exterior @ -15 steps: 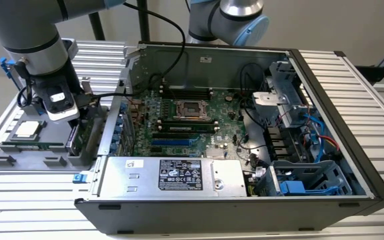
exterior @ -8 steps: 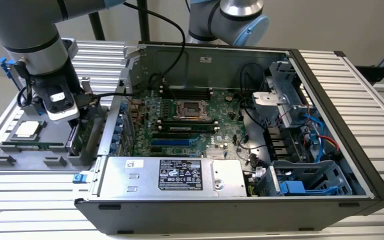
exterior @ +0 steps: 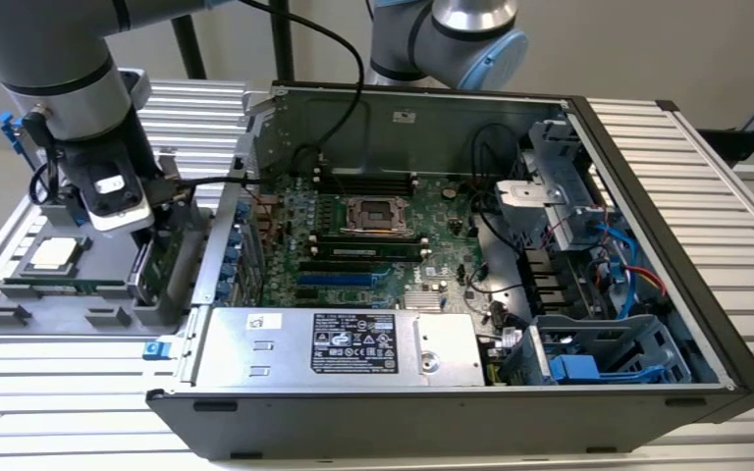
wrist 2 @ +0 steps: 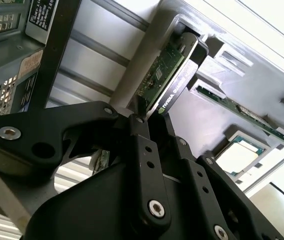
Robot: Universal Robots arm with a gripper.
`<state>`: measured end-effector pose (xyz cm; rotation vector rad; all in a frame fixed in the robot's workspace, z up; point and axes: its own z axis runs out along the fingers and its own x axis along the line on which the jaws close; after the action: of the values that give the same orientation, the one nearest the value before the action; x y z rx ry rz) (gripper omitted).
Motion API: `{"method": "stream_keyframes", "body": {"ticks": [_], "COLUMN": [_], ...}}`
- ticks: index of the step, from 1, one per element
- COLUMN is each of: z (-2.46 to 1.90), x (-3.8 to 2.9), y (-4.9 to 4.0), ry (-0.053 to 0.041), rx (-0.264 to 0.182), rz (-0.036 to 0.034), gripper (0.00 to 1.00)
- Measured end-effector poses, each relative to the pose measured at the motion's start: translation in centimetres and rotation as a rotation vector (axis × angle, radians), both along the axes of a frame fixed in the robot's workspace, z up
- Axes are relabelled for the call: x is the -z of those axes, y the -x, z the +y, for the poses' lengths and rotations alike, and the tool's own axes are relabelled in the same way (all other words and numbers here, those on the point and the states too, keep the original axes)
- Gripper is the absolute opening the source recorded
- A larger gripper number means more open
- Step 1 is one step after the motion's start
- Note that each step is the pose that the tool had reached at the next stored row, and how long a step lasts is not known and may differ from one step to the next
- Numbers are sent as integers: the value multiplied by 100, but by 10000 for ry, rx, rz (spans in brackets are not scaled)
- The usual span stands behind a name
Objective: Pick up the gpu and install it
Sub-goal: 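Pick up the gpu and move the gpu toward the slot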
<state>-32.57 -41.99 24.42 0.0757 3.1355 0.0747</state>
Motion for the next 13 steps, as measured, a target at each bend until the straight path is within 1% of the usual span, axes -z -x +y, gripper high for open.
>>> {"method": "stream_keyframes", "body": {"ticks": [13], "z": [0], "x": [-131], "y": [0], "ry": [1], "rx": [0], "rz": [0], "gripper": [0]}}
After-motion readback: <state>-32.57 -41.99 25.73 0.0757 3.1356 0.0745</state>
